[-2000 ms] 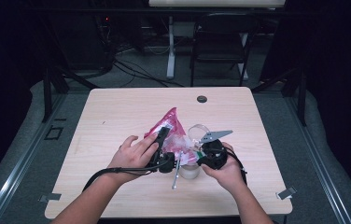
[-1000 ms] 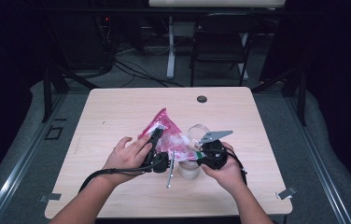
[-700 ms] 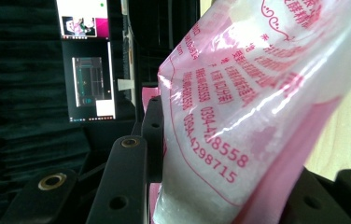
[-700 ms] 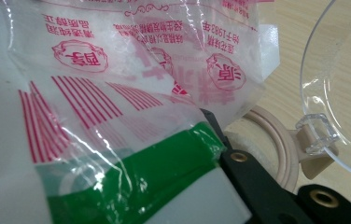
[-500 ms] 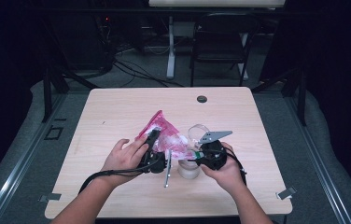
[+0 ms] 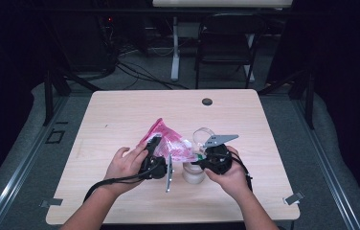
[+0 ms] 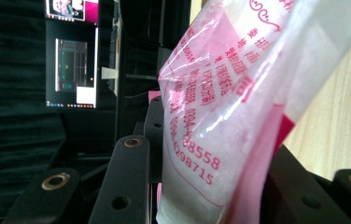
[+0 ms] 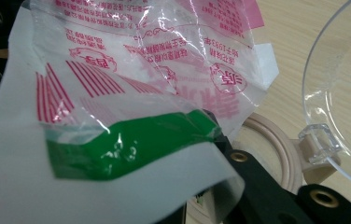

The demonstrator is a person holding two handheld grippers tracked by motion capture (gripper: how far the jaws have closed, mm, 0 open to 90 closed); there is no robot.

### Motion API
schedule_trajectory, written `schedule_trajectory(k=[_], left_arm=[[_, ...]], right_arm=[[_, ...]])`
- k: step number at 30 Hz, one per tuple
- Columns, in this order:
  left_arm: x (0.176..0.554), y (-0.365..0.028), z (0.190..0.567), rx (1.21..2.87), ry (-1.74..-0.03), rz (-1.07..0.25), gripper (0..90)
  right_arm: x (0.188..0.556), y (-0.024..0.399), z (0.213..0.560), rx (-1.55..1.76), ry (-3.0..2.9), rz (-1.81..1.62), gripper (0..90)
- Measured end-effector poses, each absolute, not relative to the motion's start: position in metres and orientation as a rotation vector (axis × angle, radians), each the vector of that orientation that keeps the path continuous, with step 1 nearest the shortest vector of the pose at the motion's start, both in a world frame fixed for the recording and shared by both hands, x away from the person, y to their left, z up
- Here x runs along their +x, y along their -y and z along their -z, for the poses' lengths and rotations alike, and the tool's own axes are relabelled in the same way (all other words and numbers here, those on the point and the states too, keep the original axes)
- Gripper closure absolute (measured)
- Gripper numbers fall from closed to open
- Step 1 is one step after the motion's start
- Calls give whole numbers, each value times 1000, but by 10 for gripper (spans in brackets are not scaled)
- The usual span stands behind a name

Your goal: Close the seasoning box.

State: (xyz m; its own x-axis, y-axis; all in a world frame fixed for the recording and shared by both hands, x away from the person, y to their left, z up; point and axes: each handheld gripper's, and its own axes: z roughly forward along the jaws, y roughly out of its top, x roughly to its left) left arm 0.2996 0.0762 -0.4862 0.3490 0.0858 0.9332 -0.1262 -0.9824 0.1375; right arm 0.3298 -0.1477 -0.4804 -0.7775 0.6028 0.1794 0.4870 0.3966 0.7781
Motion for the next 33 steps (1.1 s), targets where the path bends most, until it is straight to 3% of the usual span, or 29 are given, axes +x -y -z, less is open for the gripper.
schedule_trajectory(k=[11,25,30,33], left_arm=[[298,-86,500,2378,-149,-1590,717],[301,-91,512,2370,-224,-1499,722],[303,-93,516,2376,-258,-1450,729],[304,-96,518,2371,-288,-1405,734]], right_arm=[[328,140,482,967,-2525,-1306,900],[327,136,483,951,-2537,-1269,900],[327,138,483,954,-2534,-1301,856],[327,138,480,944,-2531,-1323,771]])
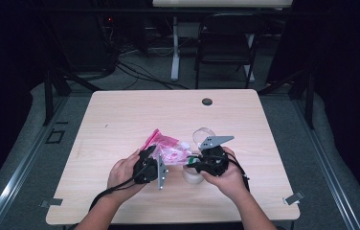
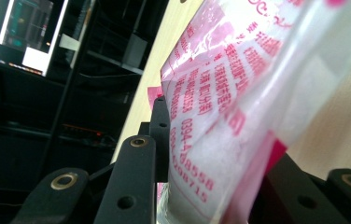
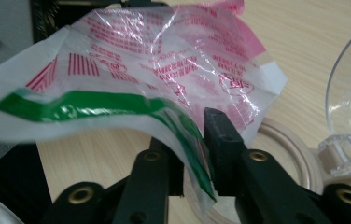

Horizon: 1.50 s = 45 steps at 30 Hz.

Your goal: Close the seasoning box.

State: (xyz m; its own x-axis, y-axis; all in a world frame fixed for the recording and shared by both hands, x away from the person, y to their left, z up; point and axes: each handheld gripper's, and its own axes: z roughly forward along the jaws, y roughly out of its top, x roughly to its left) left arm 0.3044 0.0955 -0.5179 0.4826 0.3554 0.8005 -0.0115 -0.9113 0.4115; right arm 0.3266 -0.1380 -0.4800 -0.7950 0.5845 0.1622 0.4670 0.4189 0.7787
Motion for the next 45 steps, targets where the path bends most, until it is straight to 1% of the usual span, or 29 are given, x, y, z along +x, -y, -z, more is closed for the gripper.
schedule_trajectory(k=[4,6,7,8,14,20,28,36,37,45], left_arm=[[307,-99,521,2376,-330,-1344,737],[308,-101,522,2377,-344,-1323,738],[308,-102,523,2378,-355,-1303,738],[309,-102,525,2363,-373,-1283,738],[312,-108,531,2366,-432,-1175,739],[313,-108,537,2373,-449,-1147,742],[315,-109,543,2375,-482,-1071,744],[319,-114,547,2350,-543,-954,744],[320,-115,548,2340,-563,-922,745],[324,-119,551,2319,-612,-839,746]], right_arm=[[325,137,476,931,-2495,-1339,657],[325,138,476,933,-2488,-1350,627],[325,138,475,934,-2476,-1371,584],[325,138,475,934,-2476,-1371,584],[326,139,474,920,-2449,-1397,512],[326,138,474,915,-2439,-1398,494],[326,137,476,915,-2437,-1399,485],[326,139,475,923,-2419,-1396,480],[326,140,474,926,-2412,-1402,482],[326,144,471,947,-2376,-1448,482]])
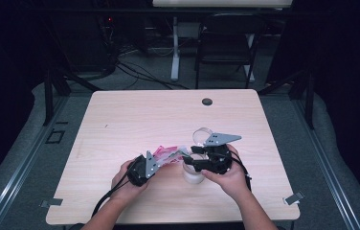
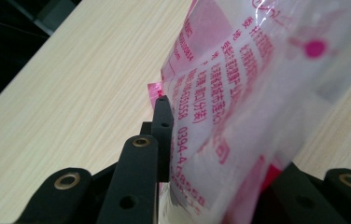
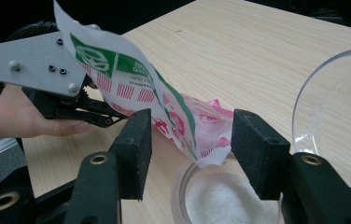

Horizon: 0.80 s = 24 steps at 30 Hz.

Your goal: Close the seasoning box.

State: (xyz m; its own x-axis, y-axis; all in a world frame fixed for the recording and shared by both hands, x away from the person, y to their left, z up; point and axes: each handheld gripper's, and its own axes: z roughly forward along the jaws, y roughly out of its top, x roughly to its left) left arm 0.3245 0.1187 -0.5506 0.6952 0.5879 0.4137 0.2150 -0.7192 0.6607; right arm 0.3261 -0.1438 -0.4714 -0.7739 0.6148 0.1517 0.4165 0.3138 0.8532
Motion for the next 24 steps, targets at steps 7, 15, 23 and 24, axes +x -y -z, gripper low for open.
schedule_trajectory(k=[7,15,23,24], left_arm=[[328,-123,552,2298,-652,-781,748],[331,-125,555,2297,-673,-722,751],[335,-129,555,2257,-726,-660,756],[336,-131,555,2237,-745,-643,758]], right_arm=[[326,145,471,952,-2373,-1446,481],[327,147,470,964,-2350,-1461,482],[326,151,467,971,-2322,-1495,489],[327,152,467,970,-2318,-1502,489]])
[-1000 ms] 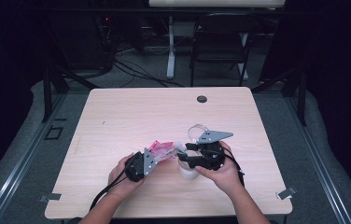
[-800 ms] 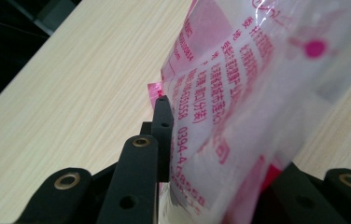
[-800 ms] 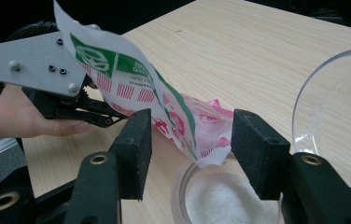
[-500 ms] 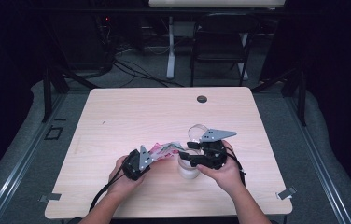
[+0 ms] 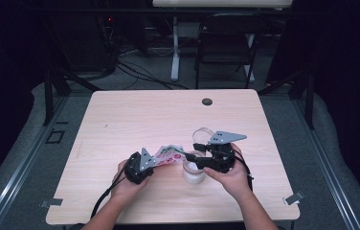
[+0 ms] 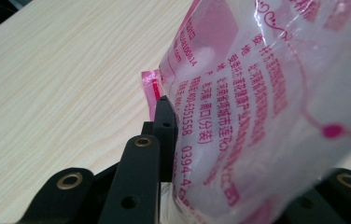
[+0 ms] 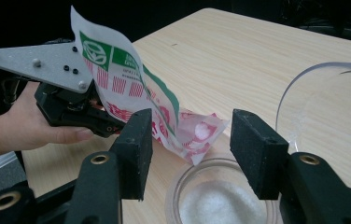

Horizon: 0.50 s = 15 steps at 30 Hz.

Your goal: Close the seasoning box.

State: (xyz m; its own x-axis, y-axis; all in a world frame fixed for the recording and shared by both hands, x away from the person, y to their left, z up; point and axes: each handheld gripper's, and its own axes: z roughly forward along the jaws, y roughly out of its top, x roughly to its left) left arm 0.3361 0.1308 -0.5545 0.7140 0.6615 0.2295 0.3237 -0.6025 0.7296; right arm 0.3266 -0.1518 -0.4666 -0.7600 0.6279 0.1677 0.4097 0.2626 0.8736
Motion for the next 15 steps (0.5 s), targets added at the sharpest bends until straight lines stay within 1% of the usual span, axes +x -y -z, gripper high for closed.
schedule_trajectory(k=[7,11,15], left_arm=[[344,-148,550,2141,-848,-572,766],[346,-161,545,2077,-903,-575,767],[348,-175,541,2027,-966,-609,767]], right_arm=[[327,154,465,985,-2297,-1514,488],[327,155,466,990,-2292,-1512,487],[327,155,466,989,-2289,-1512,484]])
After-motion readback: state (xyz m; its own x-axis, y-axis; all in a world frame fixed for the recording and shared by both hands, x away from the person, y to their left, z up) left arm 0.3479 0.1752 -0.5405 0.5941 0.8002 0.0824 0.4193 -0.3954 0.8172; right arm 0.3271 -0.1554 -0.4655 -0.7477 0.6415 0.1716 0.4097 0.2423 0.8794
